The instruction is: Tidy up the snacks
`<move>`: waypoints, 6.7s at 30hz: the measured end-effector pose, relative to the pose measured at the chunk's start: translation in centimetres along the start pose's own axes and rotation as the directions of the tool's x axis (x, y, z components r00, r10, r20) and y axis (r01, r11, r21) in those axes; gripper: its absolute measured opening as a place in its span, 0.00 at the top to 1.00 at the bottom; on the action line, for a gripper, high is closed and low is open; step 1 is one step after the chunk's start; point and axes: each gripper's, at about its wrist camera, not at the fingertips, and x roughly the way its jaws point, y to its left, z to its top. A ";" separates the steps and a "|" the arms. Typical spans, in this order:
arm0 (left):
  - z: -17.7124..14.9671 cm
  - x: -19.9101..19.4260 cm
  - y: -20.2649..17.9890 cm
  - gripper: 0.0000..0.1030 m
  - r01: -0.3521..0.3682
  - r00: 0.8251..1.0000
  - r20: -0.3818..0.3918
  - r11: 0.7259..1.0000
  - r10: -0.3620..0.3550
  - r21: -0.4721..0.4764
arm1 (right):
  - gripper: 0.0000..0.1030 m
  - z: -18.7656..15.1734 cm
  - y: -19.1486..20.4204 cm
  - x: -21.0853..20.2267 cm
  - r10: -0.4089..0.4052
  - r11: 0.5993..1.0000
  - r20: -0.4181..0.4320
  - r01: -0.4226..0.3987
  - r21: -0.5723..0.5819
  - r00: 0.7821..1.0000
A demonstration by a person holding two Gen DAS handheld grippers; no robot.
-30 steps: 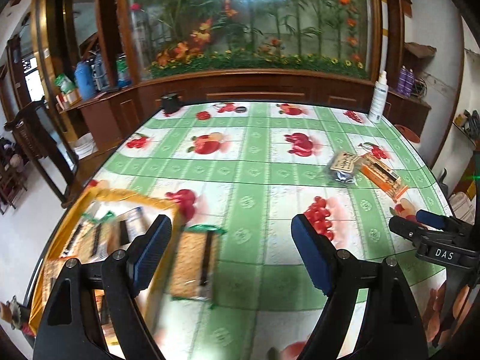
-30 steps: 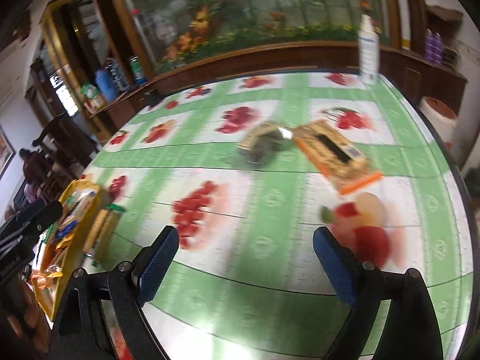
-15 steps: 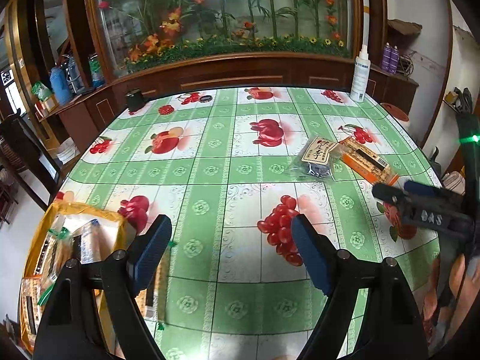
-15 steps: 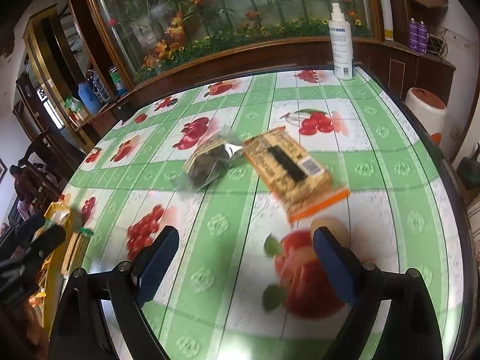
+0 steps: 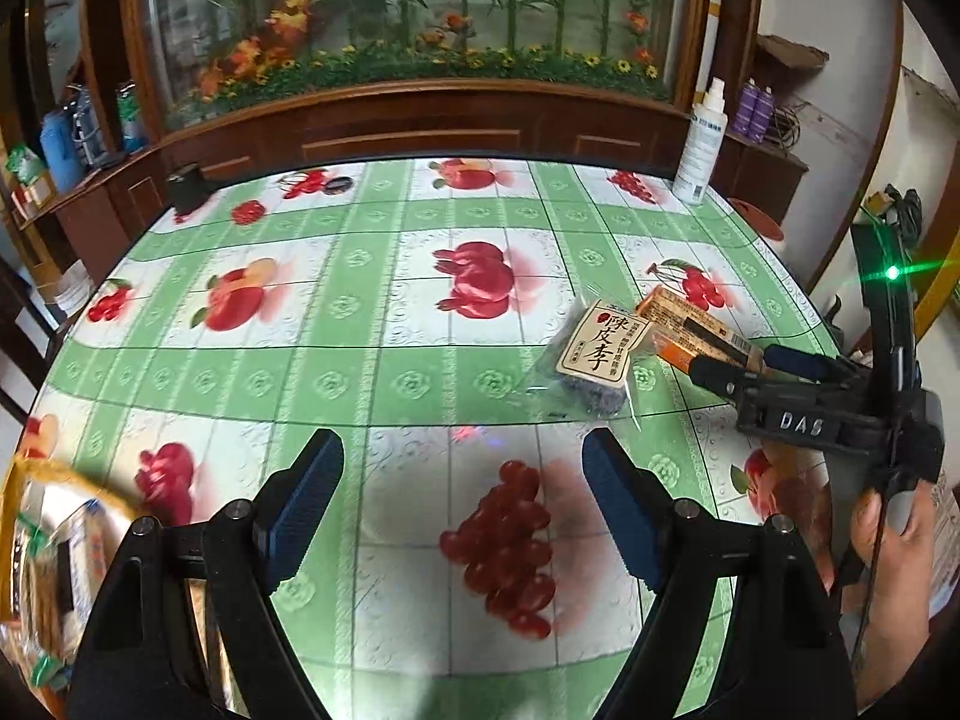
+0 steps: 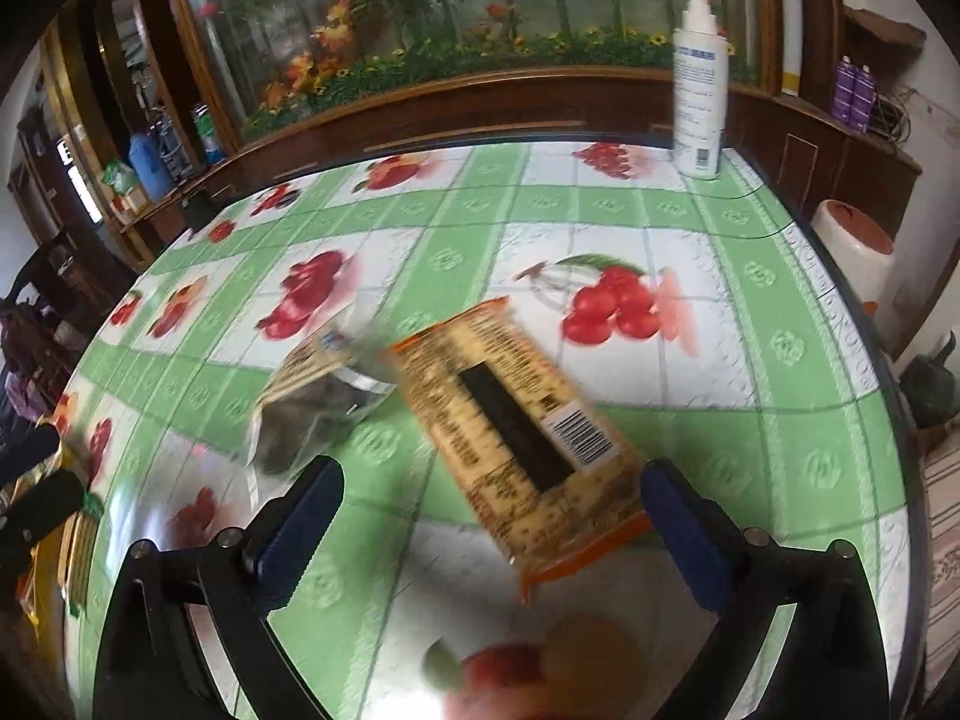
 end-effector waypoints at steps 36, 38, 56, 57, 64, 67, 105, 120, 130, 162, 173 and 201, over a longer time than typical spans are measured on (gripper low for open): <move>3.3 6.1 -7.4 0.20 0.089 0.995 -0.057 0.986 -0.082 0.140 | 0.41 -3.9 -0.7 -2.5 -0.024 0.999 -0.109 0.027 0.030 0.994; 3.6 6.8 -8.3 0.20 0.079 0.996 -0.057 0.983 -0.070 0.167 | 0.41 -4.5 -0.5 -3.1 -0.022 0.999 -0.100 0.026 0.039 0.995; 3.4 11.2 -7.6 0.43 0.085 0.992 -0.108 0.985 -0.069 0.147 | 0.41 -4.9 0.8 -2.6 -0.109 0.993 -0.061 0.107 -0.045 0.992; 3.3 10.9 -7.5 0.46 0.086 0.992 -0.104 0.985 -0.071 0.149 | 0.41 -5.0 0.8 -2.6 -0.107 0.994 -0.058 0.105 -0.041 0.993; 2.0 9.6 -6.4 0.52 0.061 0.996 -0.076 0.988 -0.051 0.139 | 0.41 -5.2 0.4 -3.2 -0.069 0.998 -0.039 0.069 0.001 0.997; 1.2 8.7 -5.4 0.52 0.040 0.997 -0.068 0.992 -0.032 0.117 | 0.41 -5.3 0.6 -3.4 -0.033 0.999 -0.036 0.033 0.016 0.999; -12.6 -13.4 12.5 0.52 -0.138 0.969 0.169 0.963 0.179 -0.230 | 0.42 -9.7 20.6 -9.7 0.410 0.897 0.010 -0.401 -0.185 0.912; -16.4 -15.1 21.8 0.52 -0.251 0.938 0.129 0.889 0.320 -0.384 | 0.42 -9.9 32.9 -10.4 0.481 0.804 -0.066 -0.470 -0.364 0.874; -17.8 -14.8 24.6 0.52 -0.270 0.934 0.099 0.860 0.343 -0.432 | 0.43 -9.6 38.0 -8.8 0.482 0.779 -0.101 -0.478 -0.405 0.870; -16.7 -12.5 25.7 0.52 -0.301 0.939 0.031 0.864 0.342 -0.404 | 0.43 -8.0 45.3 -2.8 0.388 0.768 -0.175 -0.422 -0.482 0.905; -16.2 -11.7 25.5 0.52 -0.332 0.935 -0.012 0.867 0.353 -0.371 | 0.43 -7.7 45.8 -1.7 0.349 0.775 -0.171 -0.386 -0.500 0.921; -16.0 -14.1 23.3 0.24 -0.365 0.920 0.006 0.859 0.393 -0.359 | 0.18 -7.1 40.9 -6.5 0.354 0.817 -0.060 -0.340 -0.466 0.933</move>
